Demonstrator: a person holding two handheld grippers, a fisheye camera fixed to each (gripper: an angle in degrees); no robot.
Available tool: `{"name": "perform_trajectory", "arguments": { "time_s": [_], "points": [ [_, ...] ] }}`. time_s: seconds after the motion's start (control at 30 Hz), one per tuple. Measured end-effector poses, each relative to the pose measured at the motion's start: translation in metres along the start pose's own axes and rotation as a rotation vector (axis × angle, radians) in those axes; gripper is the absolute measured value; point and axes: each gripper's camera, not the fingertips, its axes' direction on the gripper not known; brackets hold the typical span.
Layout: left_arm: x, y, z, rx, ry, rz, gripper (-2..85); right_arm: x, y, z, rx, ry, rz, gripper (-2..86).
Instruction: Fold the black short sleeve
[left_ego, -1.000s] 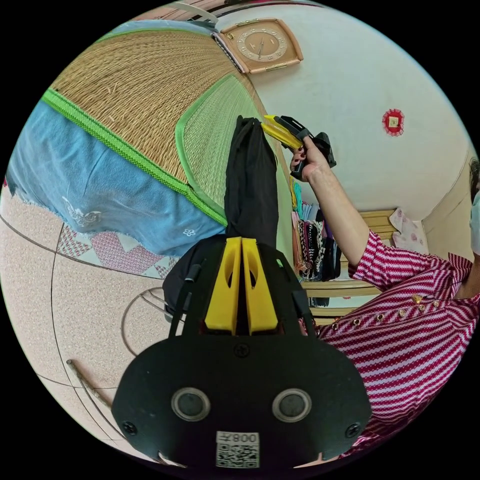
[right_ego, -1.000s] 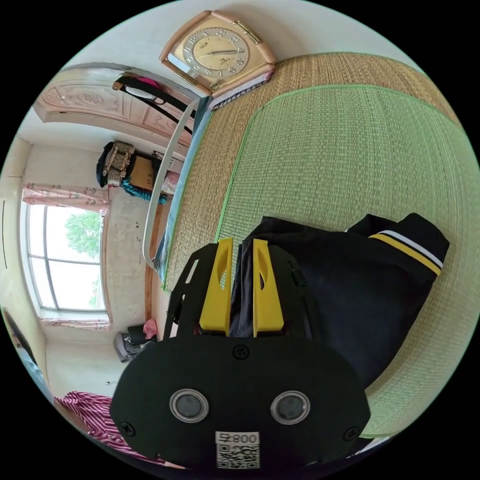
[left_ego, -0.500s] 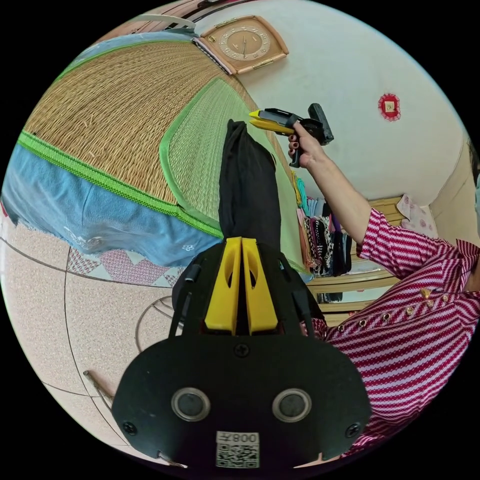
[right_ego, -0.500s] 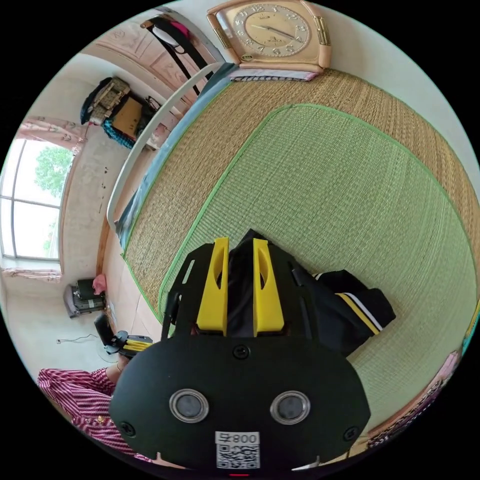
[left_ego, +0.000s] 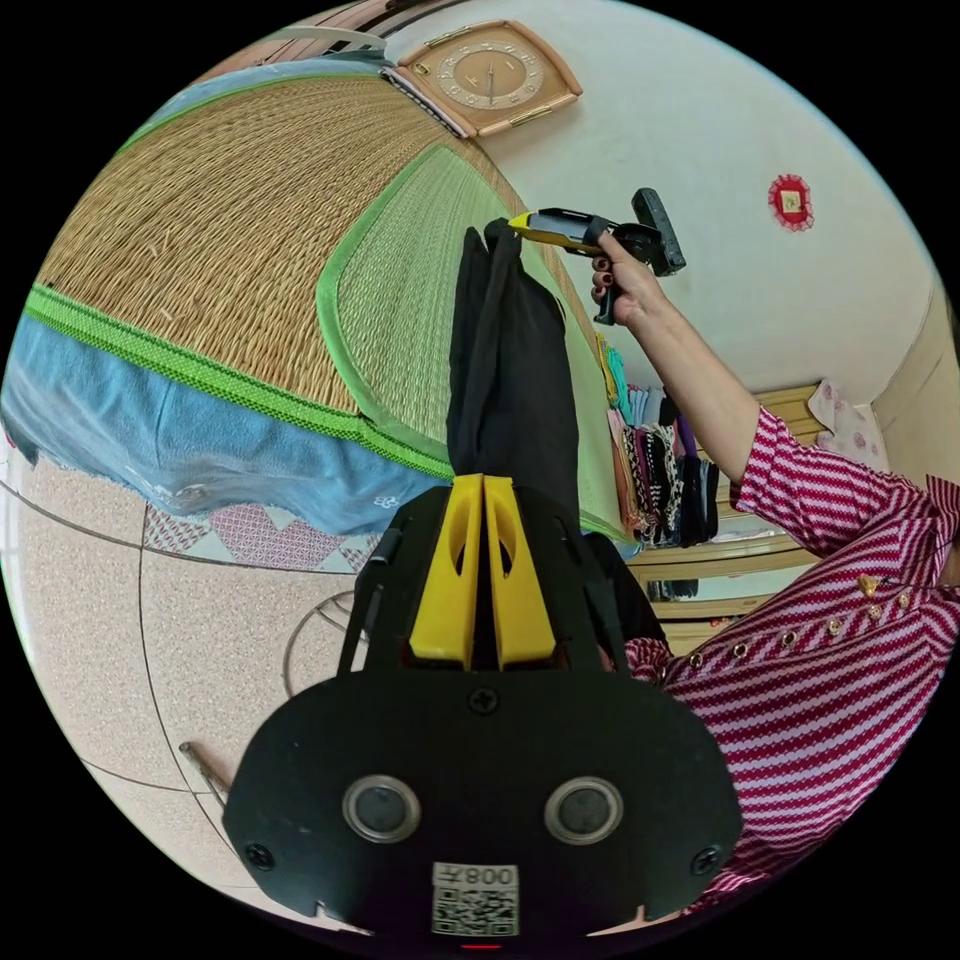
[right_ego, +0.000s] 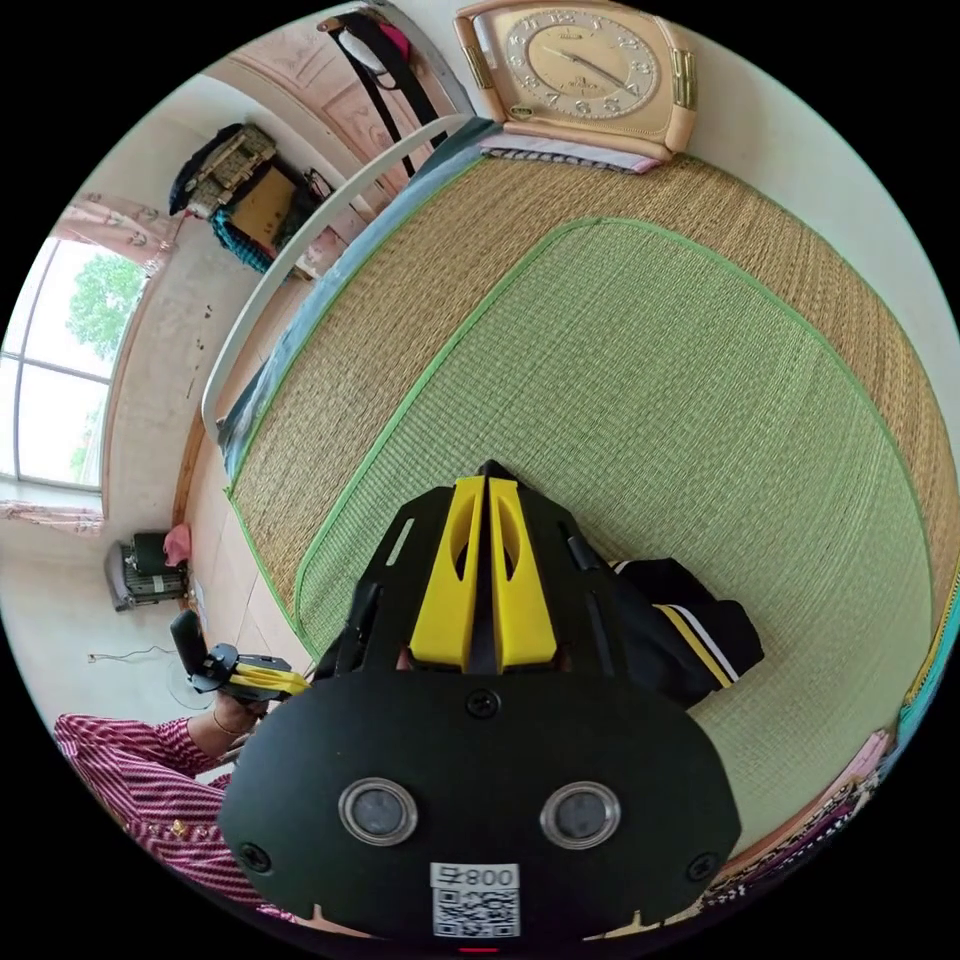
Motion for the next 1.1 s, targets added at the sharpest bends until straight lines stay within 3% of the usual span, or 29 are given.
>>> {"name": "perform_trajectory", "arguments": {
  "time_s": [0.47,0.7,0.87,1.1],
  "points": [
    [-0.003,0.019,0.007,-0.022,-0.04,-0.03,0.0,0.043,0.037,-0.05,0.064,-0.151,0.089,0.1],
    [0.001,0.026,0.013,-0.026,-0.05,-0.037,0.1,0.067,0.062,-0.022,-0.056,-0.119,0.156,0.0],
    [0.008,0.038,0.003,0.017,-0.031,-0.033,0.0,0.073,0.089,-0.066,0.028,-0.207,0.159,0.0],
    [0.017,0.035,0.009,0.035,-0.007,0.002,0.0,0.031,0.227,-0.115,-0.007,-0.225,0.038,0.1]
  ]
}}
